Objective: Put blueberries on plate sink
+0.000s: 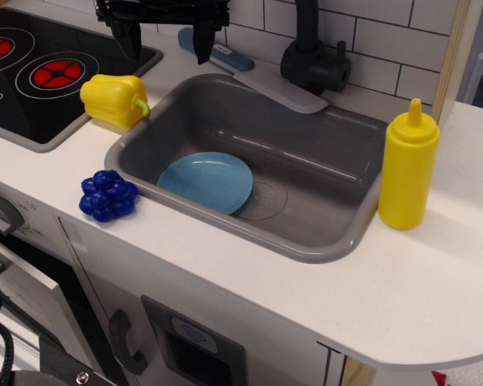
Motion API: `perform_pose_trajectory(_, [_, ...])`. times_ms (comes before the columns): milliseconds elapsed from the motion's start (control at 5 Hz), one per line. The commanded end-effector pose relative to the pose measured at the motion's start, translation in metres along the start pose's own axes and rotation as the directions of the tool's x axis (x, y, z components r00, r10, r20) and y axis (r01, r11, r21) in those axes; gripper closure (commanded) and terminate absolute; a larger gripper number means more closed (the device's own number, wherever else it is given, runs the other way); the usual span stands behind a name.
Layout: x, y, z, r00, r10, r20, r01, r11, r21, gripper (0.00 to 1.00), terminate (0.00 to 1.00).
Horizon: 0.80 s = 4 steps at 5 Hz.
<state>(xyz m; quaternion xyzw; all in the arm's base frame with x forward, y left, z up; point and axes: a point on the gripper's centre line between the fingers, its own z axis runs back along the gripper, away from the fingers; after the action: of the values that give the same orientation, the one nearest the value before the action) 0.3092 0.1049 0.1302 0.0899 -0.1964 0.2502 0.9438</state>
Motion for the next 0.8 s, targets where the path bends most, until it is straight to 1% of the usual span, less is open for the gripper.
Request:
perform_pose_trajectory(0, [0.0,0.0,0.0,1.0,0.0,0.0,0.0,1.0,0.0,0.0,0.0])
perform_pose_trajectory(200, [-0.009,0.011,0.007,0.999,-0.041,-0.021,0.041,0.999,-0.021,0.0,0.0])
perform_pose_trajectory(400, [-0.026,0.024,0.01,0.989,-0.104,-0.11,0.103,0.995,-0.018,0.0,0.0])
perform_pose_trajectory(600, [-0.043,0.04,0.012,0.98,-0.163,-0.115,0.163,0.987,-0.003,0.0,0.0])
